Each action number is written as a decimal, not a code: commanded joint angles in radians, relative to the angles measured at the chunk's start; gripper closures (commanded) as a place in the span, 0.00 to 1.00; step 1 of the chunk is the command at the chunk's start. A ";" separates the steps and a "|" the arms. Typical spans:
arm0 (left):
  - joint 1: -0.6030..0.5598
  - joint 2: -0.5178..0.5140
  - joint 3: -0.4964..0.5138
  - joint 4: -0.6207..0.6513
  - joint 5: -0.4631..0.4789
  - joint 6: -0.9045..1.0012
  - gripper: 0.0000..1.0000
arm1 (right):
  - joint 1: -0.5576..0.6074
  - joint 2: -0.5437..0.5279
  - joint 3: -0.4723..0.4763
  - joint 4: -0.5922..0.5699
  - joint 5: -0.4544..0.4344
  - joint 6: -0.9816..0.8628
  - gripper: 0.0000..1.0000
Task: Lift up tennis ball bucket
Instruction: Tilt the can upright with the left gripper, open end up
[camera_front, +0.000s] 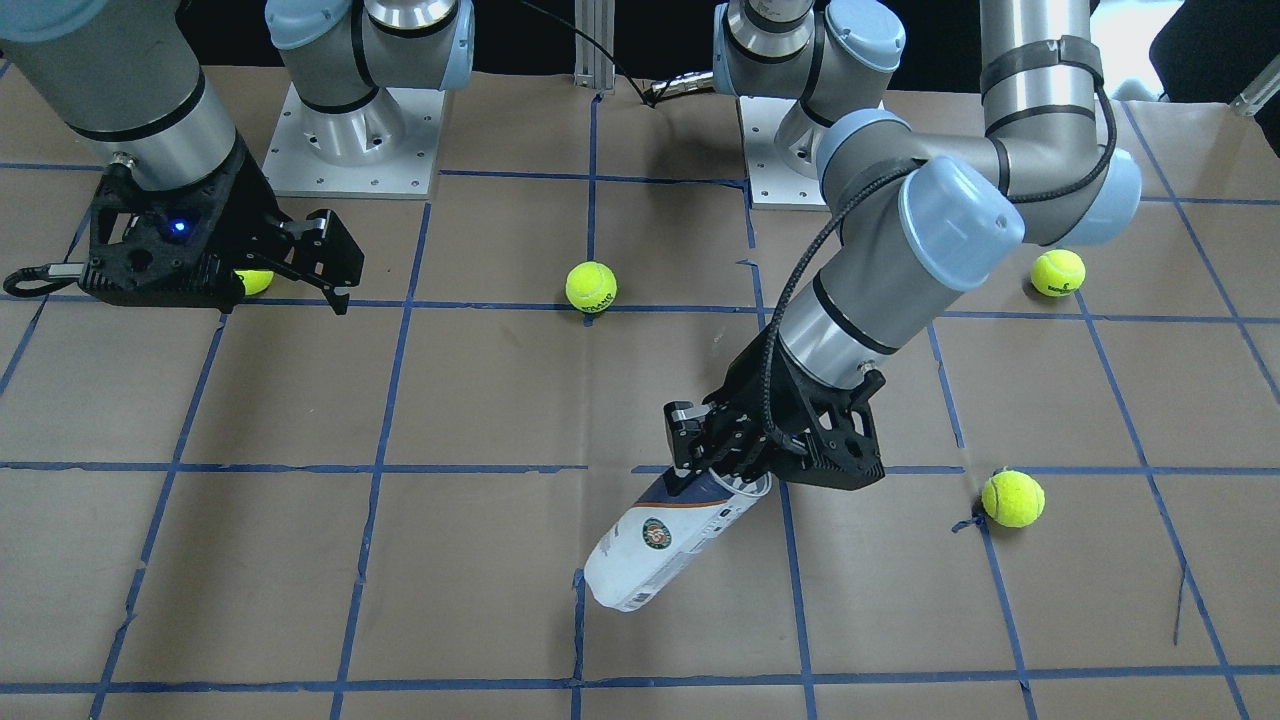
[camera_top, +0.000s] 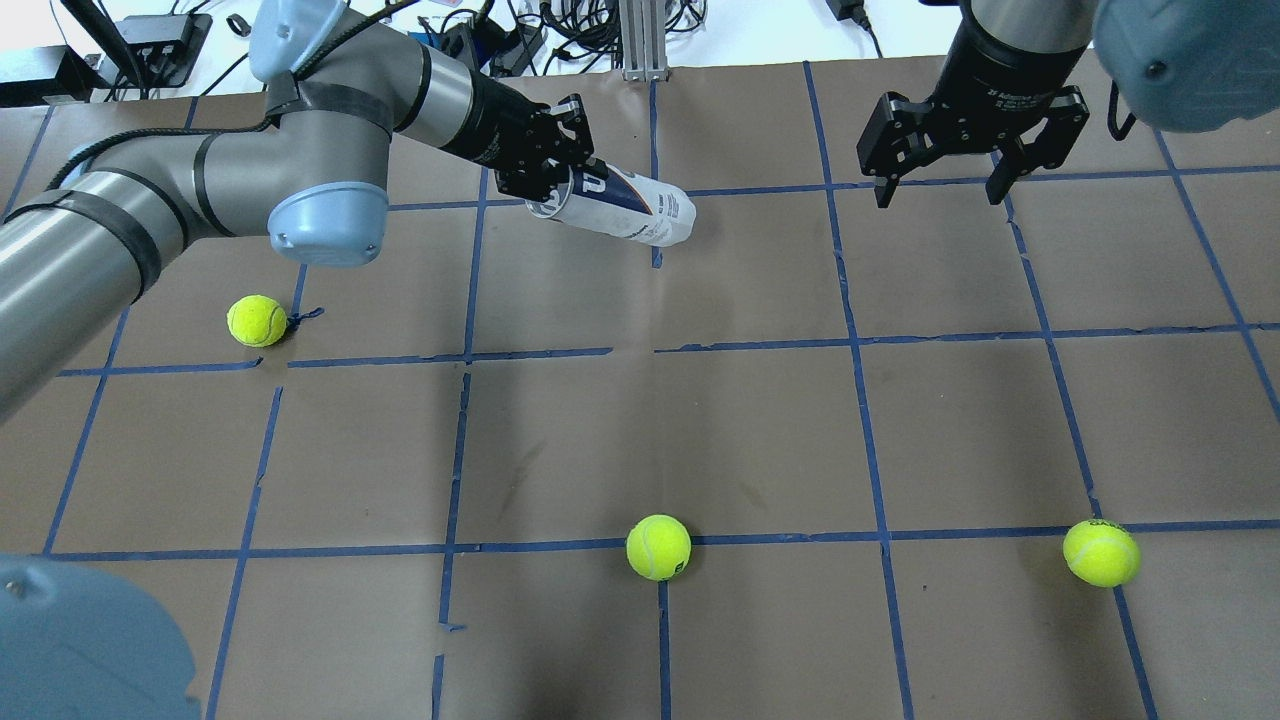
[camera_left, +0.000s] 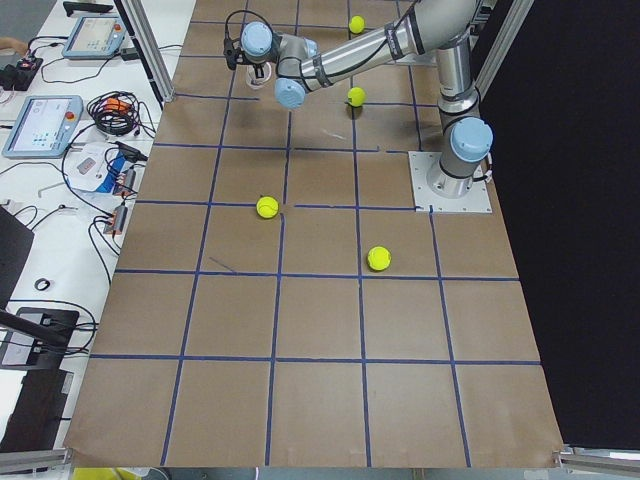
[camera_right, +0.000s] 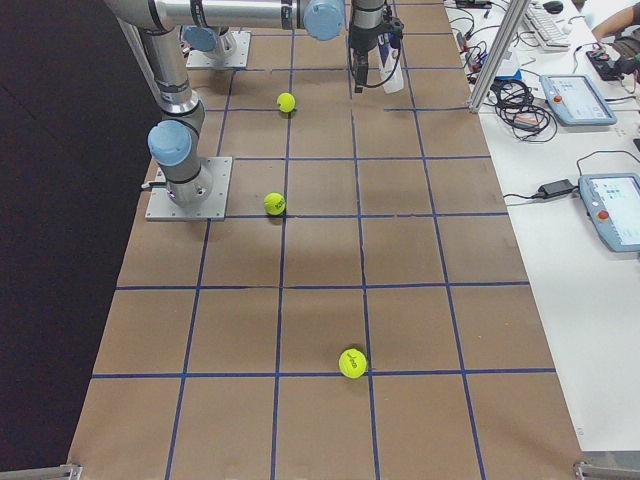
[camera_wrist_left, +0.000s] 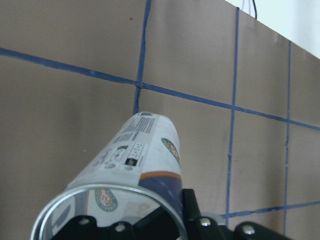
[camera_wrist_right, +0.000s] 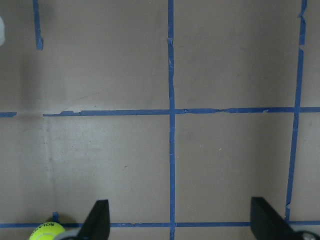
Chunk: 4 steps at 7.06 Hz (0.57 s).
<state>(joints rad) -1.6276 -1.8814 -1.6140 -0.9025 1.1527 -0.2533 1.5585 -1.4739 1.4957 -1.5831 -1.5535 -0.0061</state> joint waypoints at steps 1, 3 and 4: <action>-0.044 0.024 0.066 -0.153 0.323 0.235 1.00 | 0.000 0.000 0.000 0.000 0.001 0.000 0.00; -0.147 -0.082 0.165 -0.194 0.508 0.322 1.00 | 0.000 0.000 -0.003 0.000 0.001 0.000 0.00; -0.175 -0.135 0.213 -0.250 0.509 0.322 1.00 | 0.000 0.000 -0.003 -0.002 0.003 0.000 0.00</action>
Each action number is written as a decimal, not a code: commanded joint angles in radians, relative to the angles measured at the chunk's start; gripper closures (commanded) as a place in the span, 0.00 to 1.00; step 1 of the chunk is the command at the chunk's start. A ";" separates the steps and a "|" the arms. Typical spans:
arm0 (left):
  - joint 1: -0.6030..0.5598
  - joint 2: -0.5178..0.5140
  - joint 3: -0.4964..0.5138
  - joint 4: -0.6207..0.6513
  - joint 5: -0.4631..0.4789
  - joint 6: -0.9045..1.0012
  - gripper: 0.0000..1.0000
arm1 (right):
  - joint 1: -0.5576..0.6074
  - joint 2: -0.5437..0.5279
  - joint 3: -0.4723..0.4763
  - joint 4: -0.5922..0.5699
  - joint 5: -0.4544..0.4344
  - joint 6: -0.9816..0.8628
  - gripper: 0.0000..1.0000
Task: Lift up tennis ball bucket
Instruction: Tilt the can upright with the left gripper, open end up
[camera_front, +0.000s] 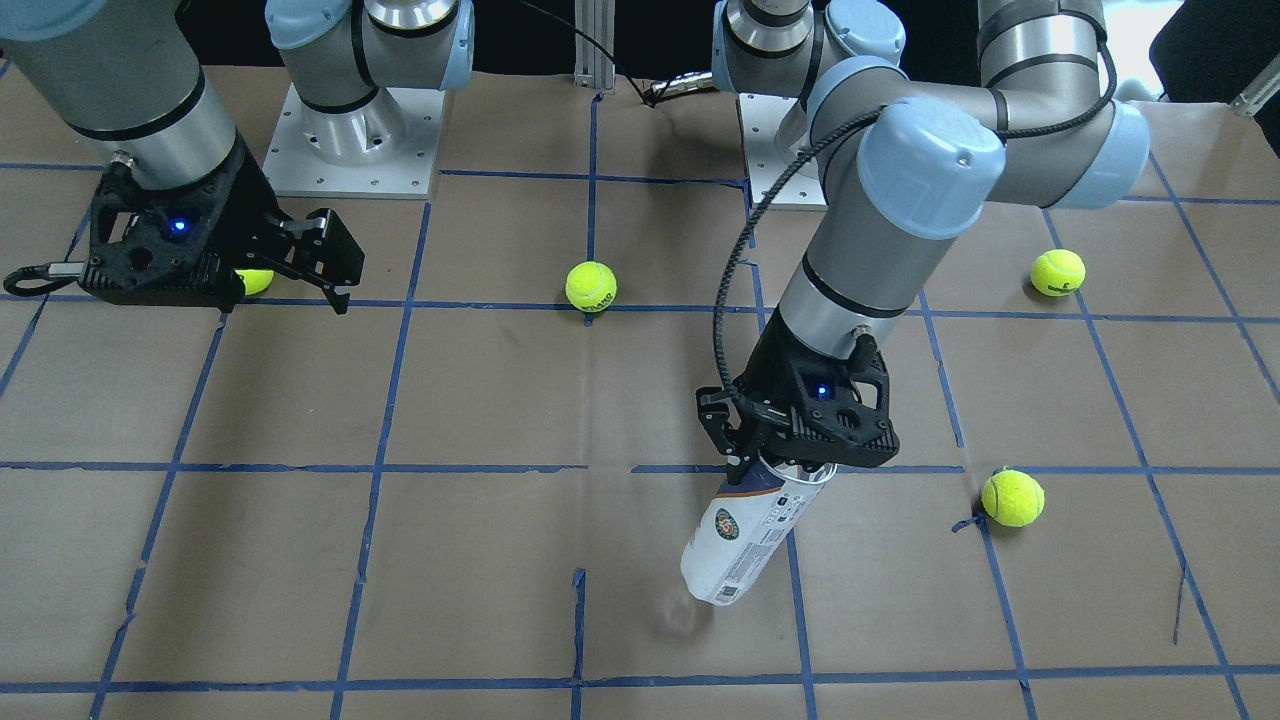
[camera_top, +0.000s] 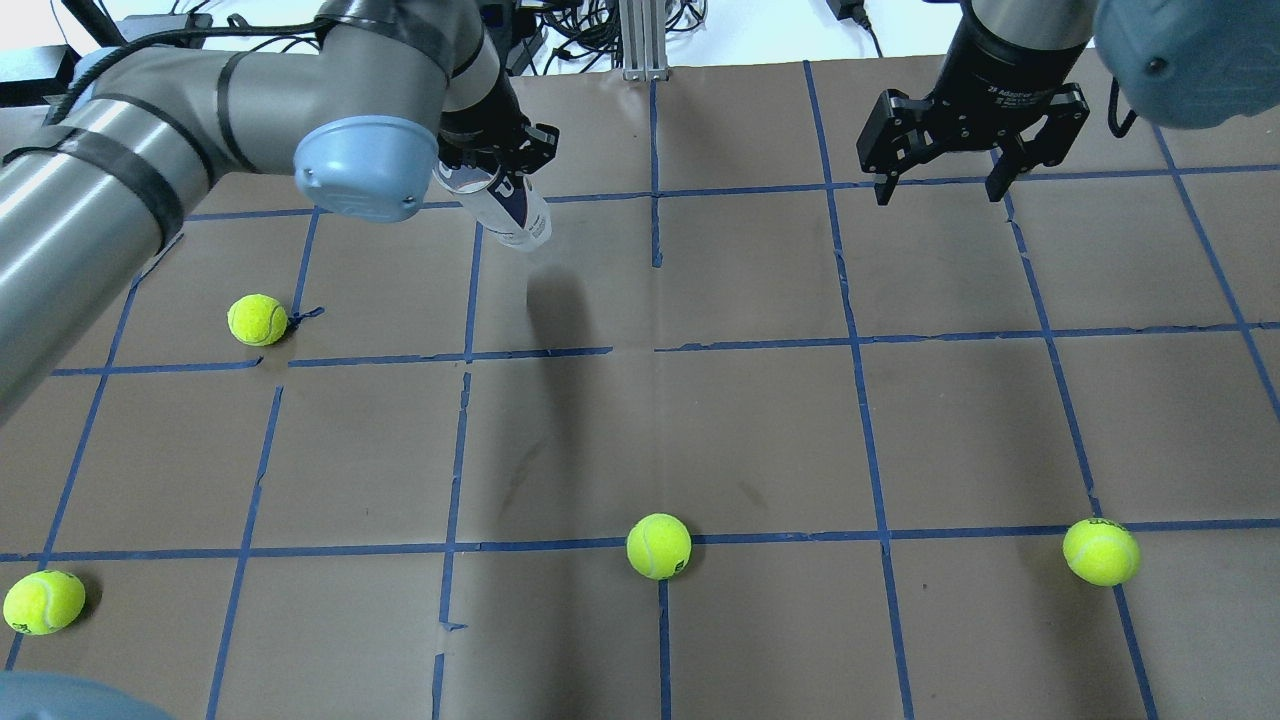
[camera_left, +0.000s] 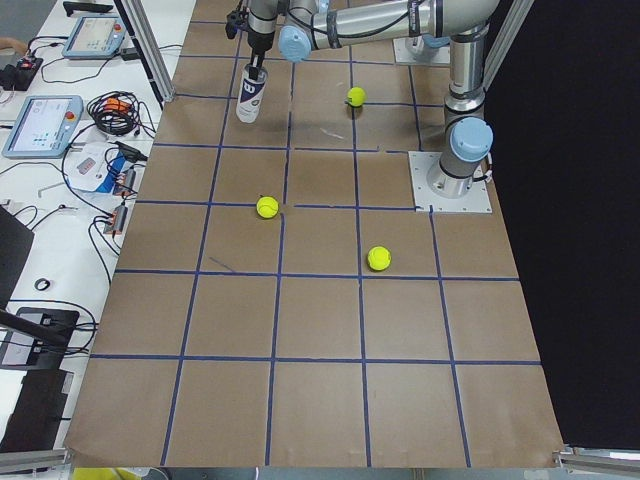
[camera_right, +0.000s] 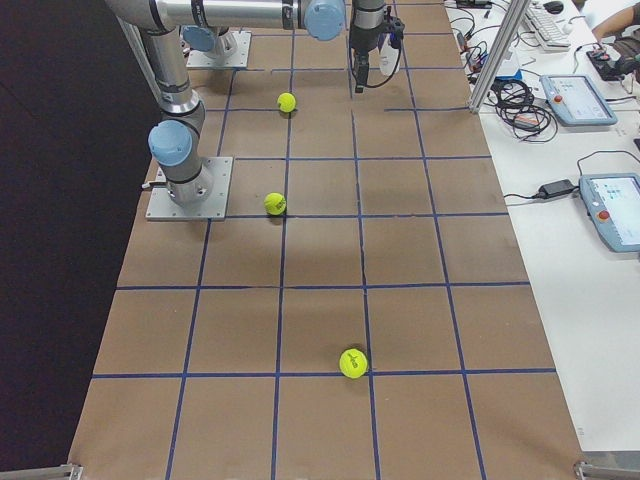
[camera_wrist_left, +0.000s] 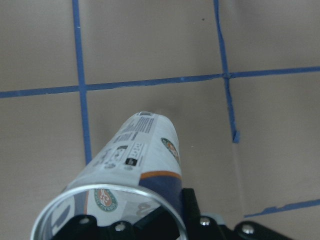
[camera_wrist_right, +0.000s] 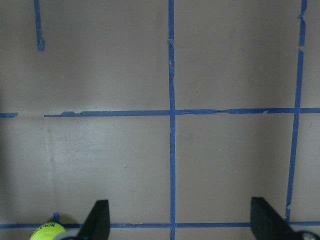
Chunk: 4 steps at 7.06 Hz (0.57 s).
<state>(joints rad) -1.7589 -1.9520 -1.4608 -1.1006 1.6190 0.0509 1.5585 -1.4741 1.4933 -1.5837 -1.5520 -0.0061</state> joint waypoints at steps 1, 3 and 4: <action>-0.051 -0.088 0.082 -0.092 0.044 0.018 0.99 | 0.000 0.000 -0.001 -0.001 0.001 0.000 0.00; -0.051 -0.103 0.083 -0.090 0.033 0.003 0.79 | 0.000 0.000 -0.001 -0.001 0.001 0.000 0.00; -0.053 -0.108 0.083 -0.091 0.030 -0.005 0.69 | 0.000 0.000 -0.002 -0.001 0.001 0.000 0.00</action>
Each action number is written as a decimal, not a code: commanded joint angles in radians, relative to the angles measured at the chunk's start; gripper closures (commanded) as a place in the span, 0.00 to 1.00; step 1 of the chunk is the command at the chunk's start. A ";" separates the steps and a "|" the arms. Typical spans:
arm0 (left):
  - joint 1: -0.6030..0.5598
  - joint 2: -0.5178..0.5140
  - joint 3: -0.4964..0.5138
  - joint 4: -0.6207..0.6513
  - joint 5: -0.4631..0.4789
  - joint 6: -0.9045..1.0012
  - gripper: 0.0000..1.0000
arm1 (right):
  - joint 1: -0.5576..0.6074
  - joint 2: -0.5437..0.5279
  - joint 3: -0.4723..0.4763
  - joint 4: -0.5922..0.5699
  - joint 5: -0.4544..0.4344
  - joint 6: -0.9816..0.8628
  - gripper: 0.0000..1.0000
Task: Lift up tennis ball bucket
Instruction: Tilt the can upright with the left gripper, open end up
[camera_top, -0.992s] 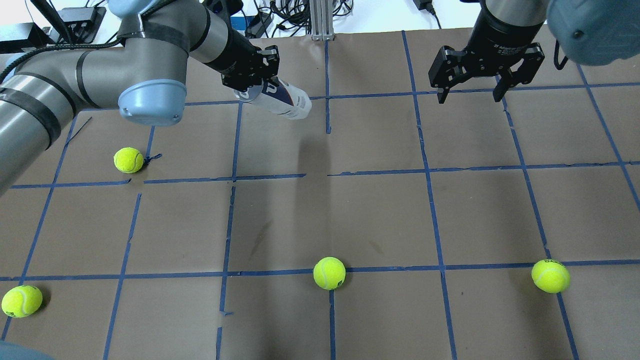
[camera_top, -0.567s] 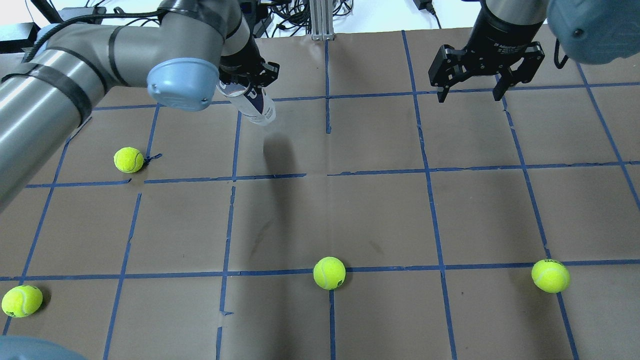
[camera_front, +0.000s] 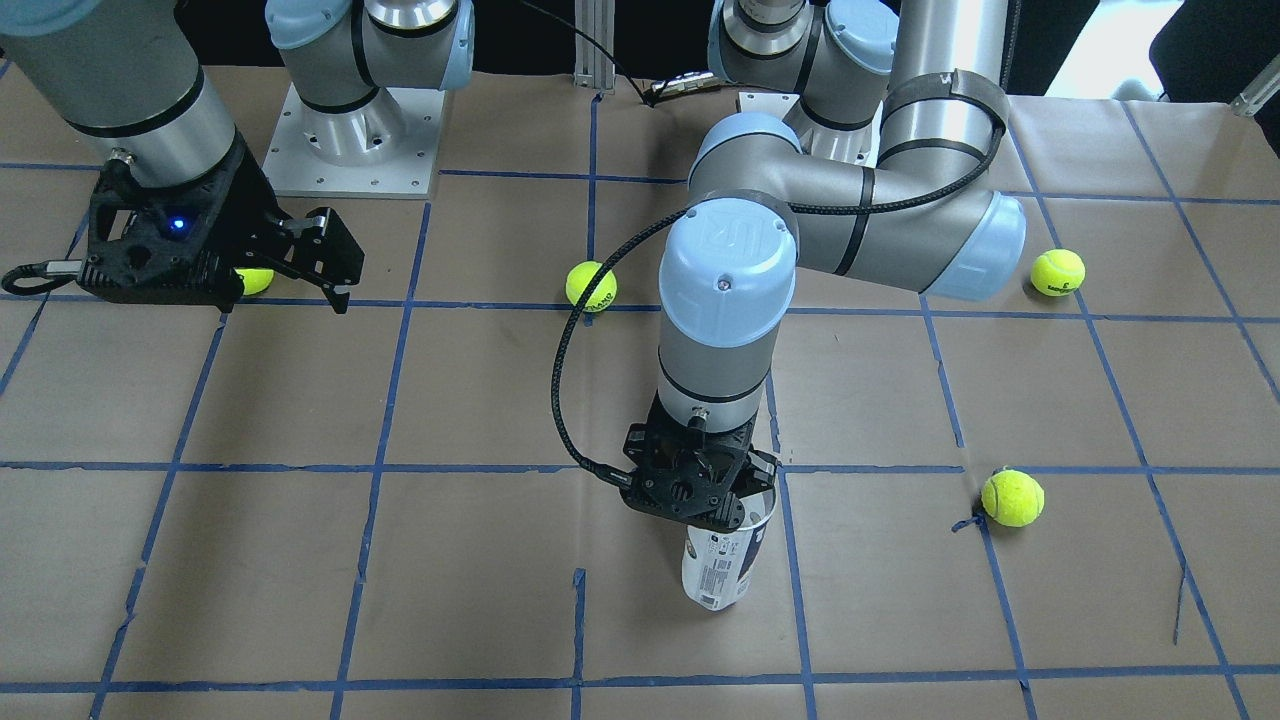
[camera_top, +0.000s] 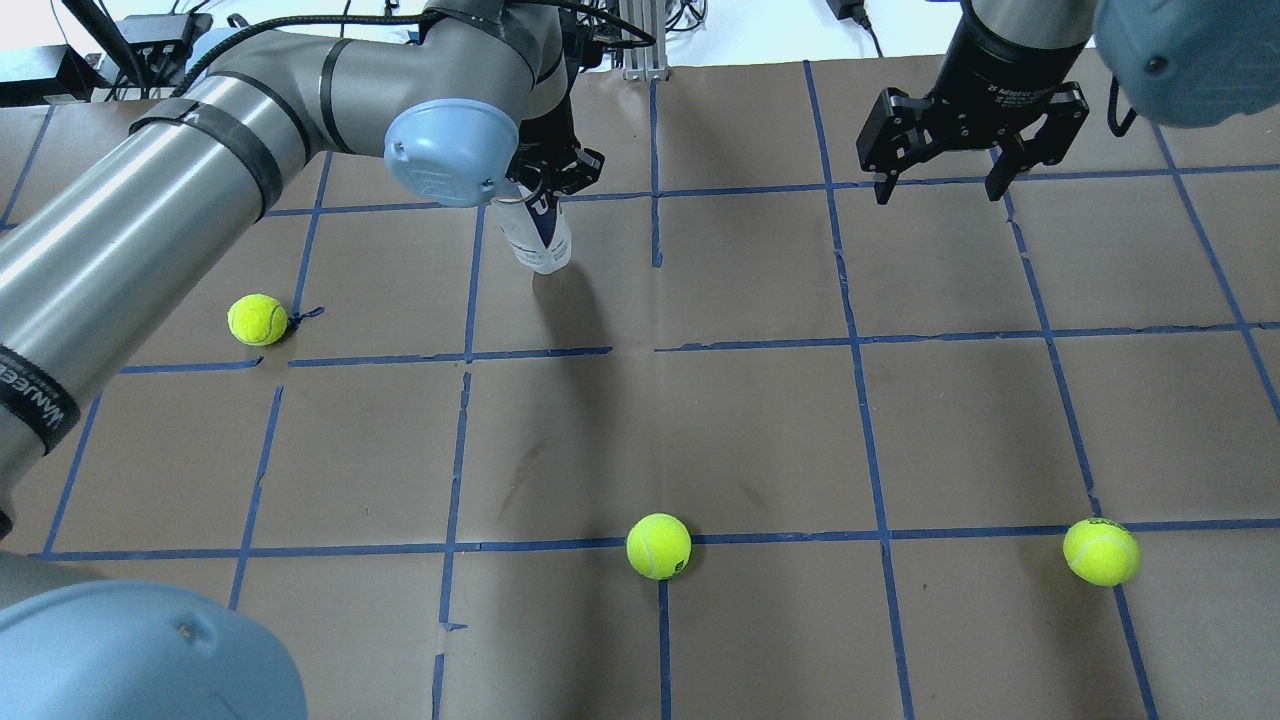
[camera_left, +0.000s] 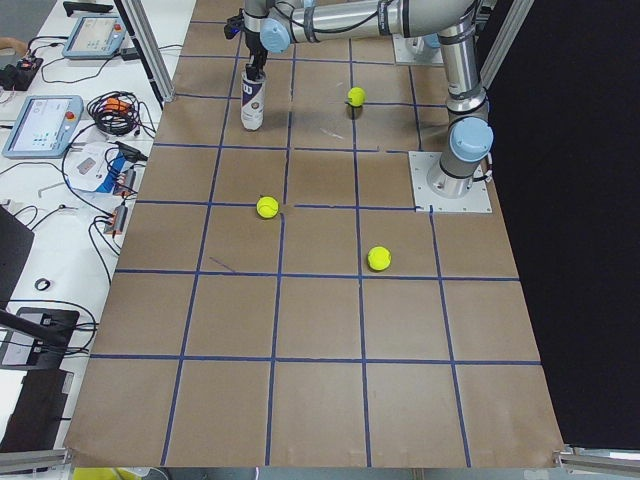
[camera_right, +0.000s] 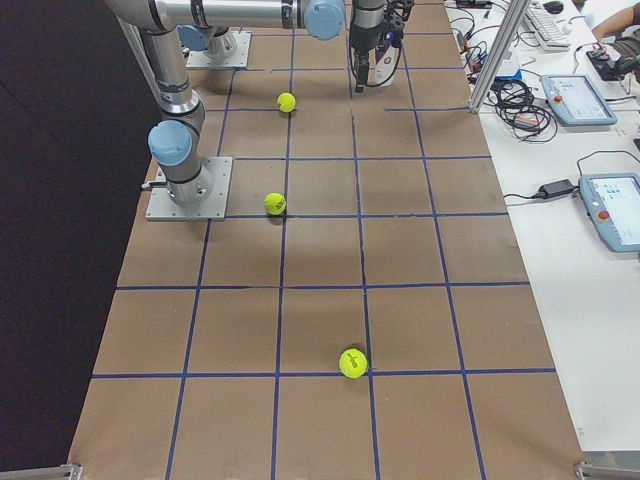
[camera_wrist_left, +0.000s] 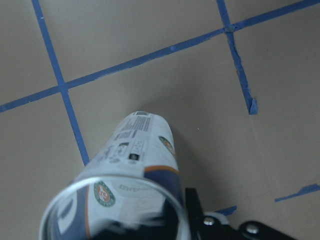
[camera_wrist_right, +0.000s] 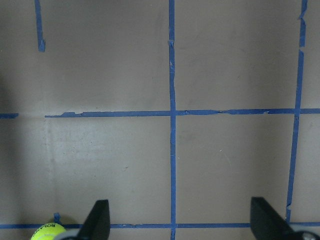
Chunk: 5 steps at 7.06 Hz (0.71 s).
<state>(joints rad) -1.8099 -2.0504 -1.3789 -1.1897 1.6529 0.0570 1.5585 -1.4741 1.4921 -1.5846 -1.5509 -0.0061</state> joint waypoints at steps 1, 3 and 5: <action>-0.002 -0.011 0.001 0.004 -0.004 -0.011 0.59 | 0.000 0.000 -0.001 0.000 0.000 0.000 0.00; -0.002 0.002 0.003 0.001 -0.005 -0.003 0.00 | 0.000 0.000 -0.001 0.000 -0.002 0.000 0.00; 0.004 0.097 -0.009 -0.022 -0.021 -0.005 0.00 | 0.002 0.000 -0.003 -0.002 -0.003 0.000 0.00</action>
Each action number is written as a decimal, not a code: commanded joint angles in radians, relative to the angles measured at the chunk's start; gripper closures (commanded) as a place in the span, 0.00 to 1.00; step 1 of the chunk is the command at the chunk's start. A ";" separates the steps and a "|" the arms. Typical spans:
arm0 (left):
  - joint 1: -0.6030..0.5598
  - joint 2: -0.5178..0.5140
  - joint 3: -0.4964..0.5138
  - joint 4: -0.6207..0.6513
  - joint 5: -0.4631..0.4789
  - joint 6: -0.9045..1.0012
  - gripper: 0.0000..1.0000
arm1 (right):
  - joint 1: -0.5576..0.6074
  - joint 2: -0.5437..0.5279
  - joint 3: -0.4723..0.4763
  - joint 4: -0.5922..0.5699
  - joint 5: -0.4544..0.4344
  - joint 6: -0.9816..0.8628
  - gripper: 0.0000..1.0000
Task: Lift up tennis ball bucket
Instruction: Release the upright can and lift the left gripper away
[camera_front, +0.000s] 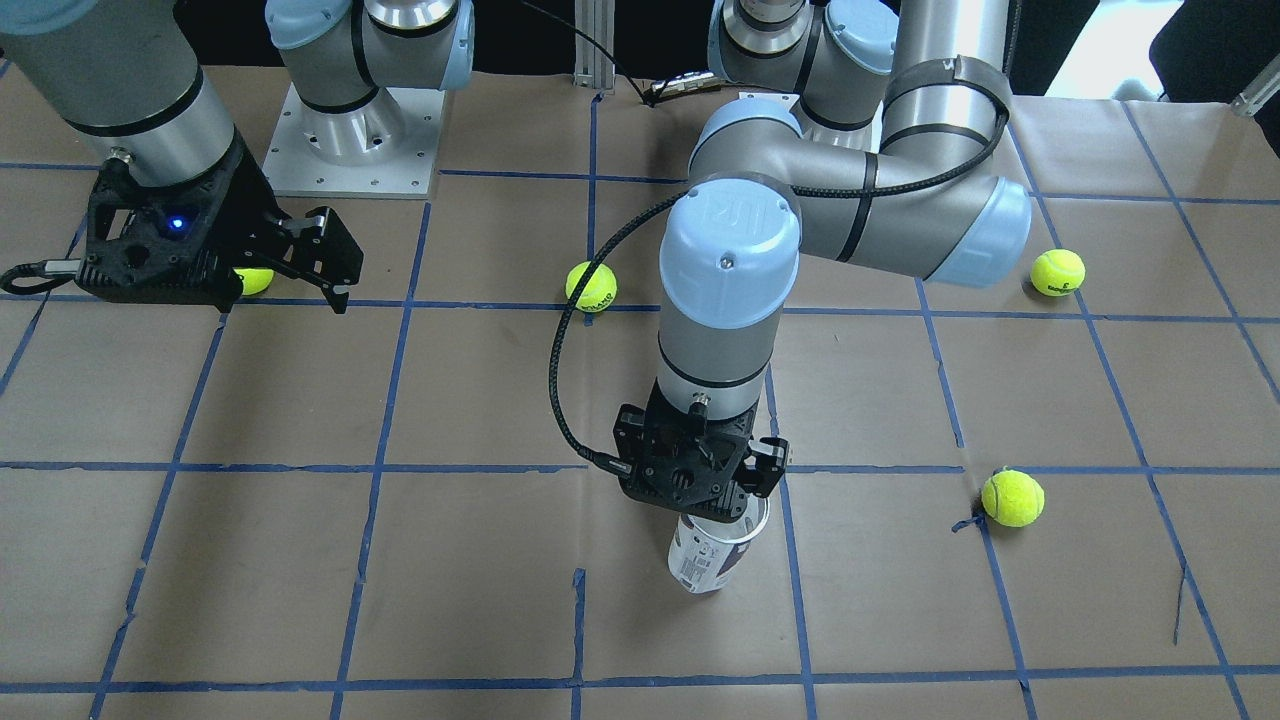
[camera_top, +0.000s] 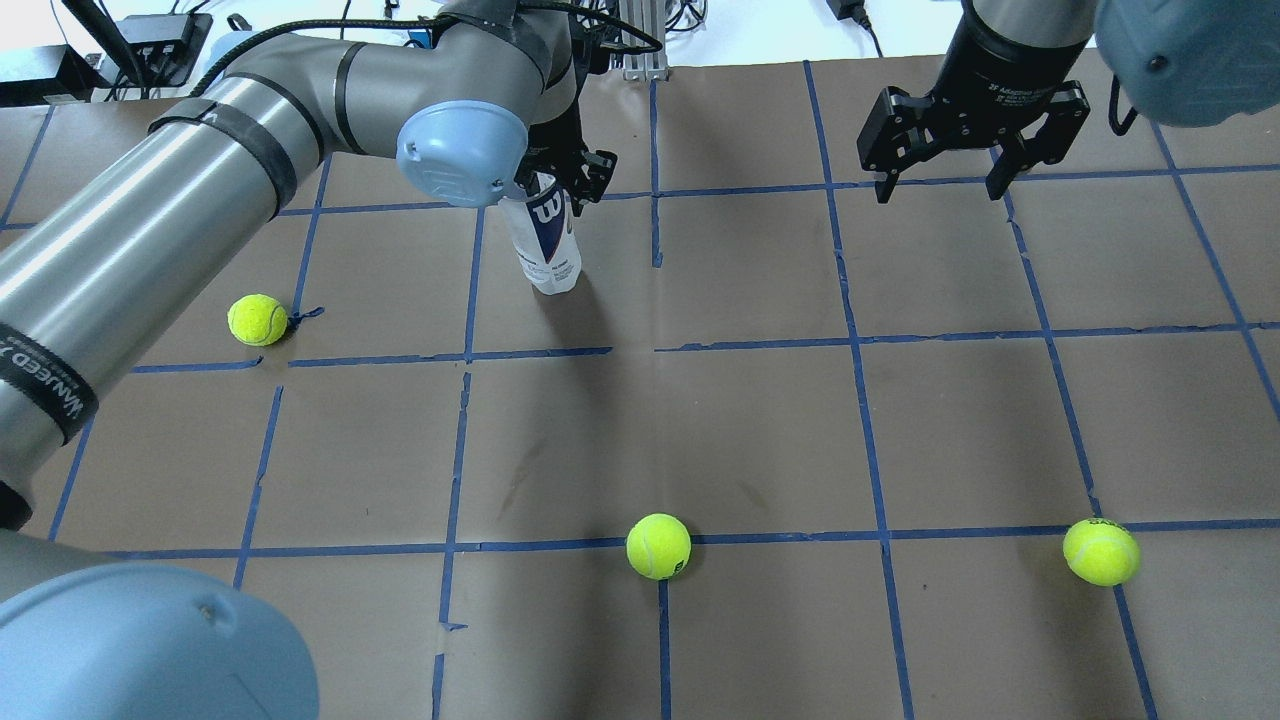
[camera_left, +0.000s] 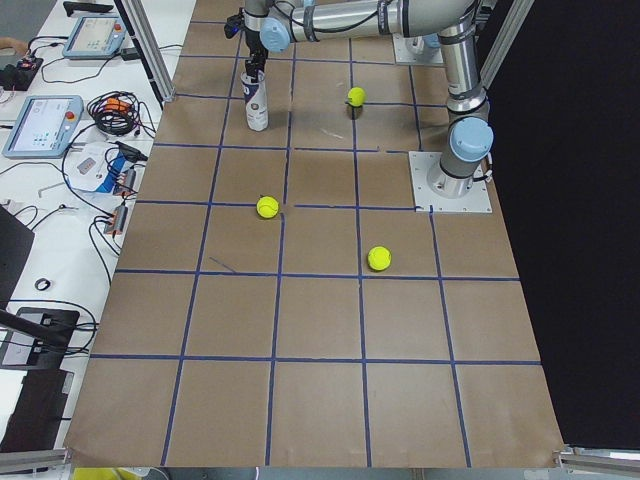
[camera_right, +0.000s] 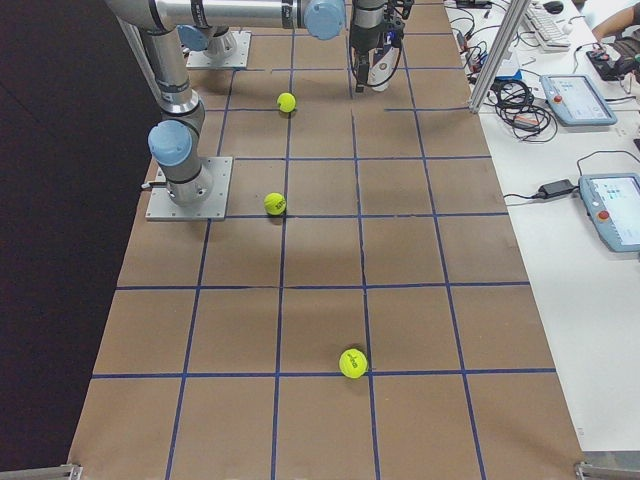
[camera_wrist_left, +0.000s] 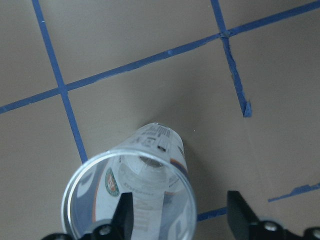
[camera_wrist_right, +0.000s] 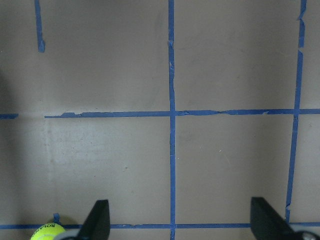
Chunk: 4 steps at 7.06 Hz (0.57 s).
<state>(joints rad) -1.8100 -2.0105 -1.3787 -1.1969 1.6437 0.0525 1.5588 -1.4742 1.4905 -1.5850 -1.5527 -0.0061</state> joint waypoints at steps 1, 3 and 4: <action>0.012 0.129 -0.028 -0.038 -0.012 0.000 0.00 | 0.001 0.009 -0.001 -0.001 -0.001 0.000 0.00; 0.090 0.270 -0.154 -0.098 -0.019 0.007 0.00 | 0.001 0.002 -0.001 0.008 -0.010 0.000 0.00; 0.133 0.327 -0.208 -0.093 -0.019 0.007 0.00 | 0.001 0.003 -0.006 0.013 -0.013 0.002 0.00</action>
<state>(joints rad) -1.7289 -1.7601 -1.5132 -1.2848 1.6283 0.0589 1.5595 -1.4716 1.4878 -1.5786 -1.5625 -0.0058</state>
